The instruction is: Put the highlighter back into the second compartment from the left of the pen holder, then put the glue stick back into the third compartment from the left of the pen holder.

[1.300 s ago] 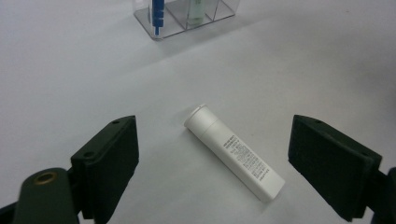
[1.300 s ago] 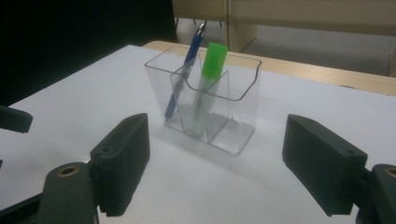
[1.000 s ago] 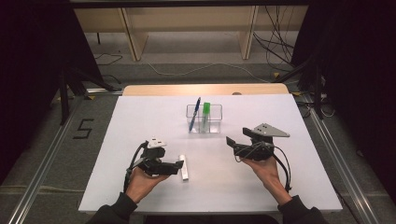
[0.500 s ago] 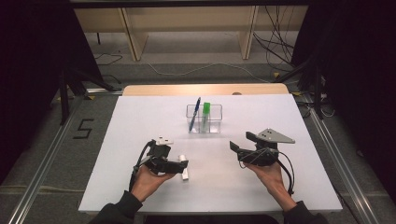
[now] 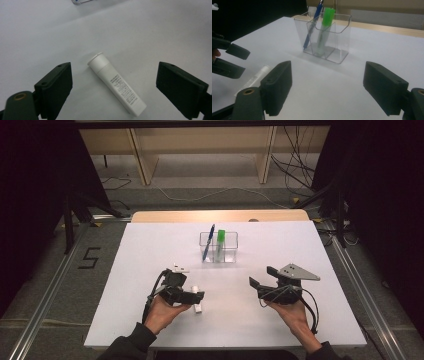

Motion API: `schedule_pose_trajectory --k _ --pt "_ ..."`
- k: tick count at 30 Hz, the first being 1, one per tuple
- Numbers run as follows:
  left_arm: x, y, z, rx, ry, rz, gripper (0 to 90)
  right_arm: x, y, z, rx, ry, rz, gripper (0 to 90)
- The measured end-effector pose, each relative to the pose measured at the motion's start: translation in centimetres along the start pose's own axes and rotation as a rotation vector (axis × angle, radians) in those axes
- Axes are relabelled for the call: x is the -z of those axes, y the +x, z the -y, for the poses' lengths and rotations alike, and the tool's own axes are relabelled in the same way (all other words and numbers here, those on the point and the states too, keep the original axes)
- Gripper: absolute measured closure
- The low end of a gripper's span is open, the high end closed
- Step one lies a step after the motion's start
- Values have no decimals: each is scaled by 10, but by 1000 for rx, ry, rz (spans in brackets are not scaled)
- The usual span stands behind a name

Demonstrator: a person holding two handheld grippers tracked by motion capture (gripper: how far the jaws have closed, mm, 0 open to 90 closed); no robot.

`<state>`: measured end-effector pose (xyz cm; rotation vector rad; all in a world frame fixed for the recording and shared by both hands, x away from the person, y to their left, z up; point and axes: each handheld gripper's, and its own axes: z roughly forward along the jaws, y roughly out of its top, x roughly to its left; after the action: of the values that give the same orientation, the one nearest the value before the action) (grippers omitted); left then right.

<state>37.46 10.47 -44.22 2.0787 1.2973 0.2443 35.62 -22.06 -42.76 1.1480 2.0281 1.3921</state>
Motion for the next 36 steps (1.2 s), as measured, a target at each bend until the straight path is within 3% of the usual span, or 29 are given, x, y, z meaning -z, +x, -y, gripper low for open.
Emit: schedule_pose_trajectory --k 17,24,36 --pt "-15 1 -9 -3 95 -9 94 9 2 9 -11 11 -5 242" --pt "-20 0 -14 -3 124 12 110 8 2 11 -13 22 -9 242" --pt "-27 6 -20 4 195 0 142 8 3 12 -14 28 -7 244"
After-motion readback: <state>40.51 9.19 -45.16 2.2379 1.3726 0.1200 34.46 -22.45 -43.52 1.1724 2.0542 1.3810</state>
